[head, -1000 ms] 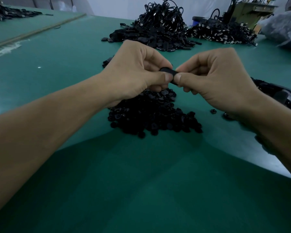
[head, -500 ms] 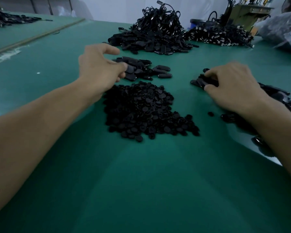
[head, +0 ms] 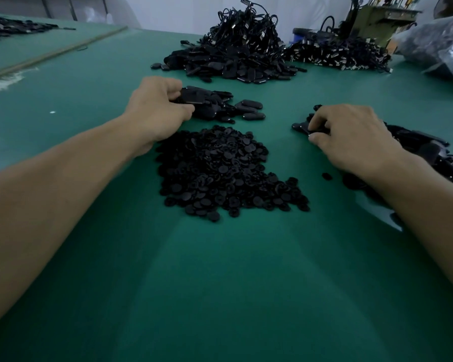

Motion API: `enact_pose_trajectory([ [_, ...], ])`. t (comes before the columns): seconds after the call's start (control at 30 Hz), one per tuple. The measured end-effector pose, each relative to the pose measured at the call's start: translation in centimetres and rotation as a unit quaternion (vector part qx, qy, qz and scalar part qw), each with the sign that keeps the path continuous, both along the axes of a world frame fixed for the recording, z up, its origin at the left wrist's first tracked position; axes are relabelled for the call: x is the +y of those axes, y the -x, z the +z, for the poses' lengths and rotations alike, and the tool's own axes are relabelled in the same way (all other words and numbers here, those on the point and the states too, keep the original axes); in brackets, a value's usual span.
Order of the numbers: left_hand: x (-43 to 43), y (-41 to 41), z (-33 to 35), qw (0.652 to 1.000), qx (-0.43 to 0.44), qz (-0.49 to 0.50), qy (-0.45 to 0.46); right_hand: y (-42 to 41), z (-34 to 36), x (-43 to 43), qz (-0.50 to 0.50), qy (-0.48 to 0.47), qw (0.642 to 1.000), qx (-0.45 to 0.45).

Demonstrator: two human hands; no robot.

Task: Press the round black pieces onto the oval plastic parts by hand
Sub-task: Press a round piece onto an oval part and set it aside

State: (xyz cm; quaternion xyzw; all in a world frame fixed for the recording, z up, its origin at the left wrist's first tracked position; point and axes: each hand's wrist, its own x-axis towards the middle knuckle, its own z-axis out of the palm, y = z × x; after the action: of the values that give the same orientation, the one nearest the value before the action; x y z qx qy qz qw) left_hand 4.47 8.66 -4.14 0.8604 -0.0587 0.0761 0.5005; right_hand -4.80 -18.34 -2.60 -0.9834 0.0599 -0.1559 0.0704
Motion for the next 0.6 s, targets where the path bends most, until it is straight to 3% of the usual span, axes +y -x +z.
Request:
enact_pose_trajectory([
  [0.1,-0.1,0.2,0.1,0.998,0.002,-0.059,-0.011,-0.1,0.0,-0.3,0.0,-0.025,1.0,0.004],
  [0.4,-1.1,2.7,0.7,0.977,-0.195,-0.03,-0.075,-0.2,0.2,-0.7,0.017,-0.091,0.995,-0.037],
  [0.6,-2.8,5.5,1.3,0.968,-0.22,-0.109,-0.042,0.6,0.7,0.7,0.14,-0.289,0.947,-0.025],
])
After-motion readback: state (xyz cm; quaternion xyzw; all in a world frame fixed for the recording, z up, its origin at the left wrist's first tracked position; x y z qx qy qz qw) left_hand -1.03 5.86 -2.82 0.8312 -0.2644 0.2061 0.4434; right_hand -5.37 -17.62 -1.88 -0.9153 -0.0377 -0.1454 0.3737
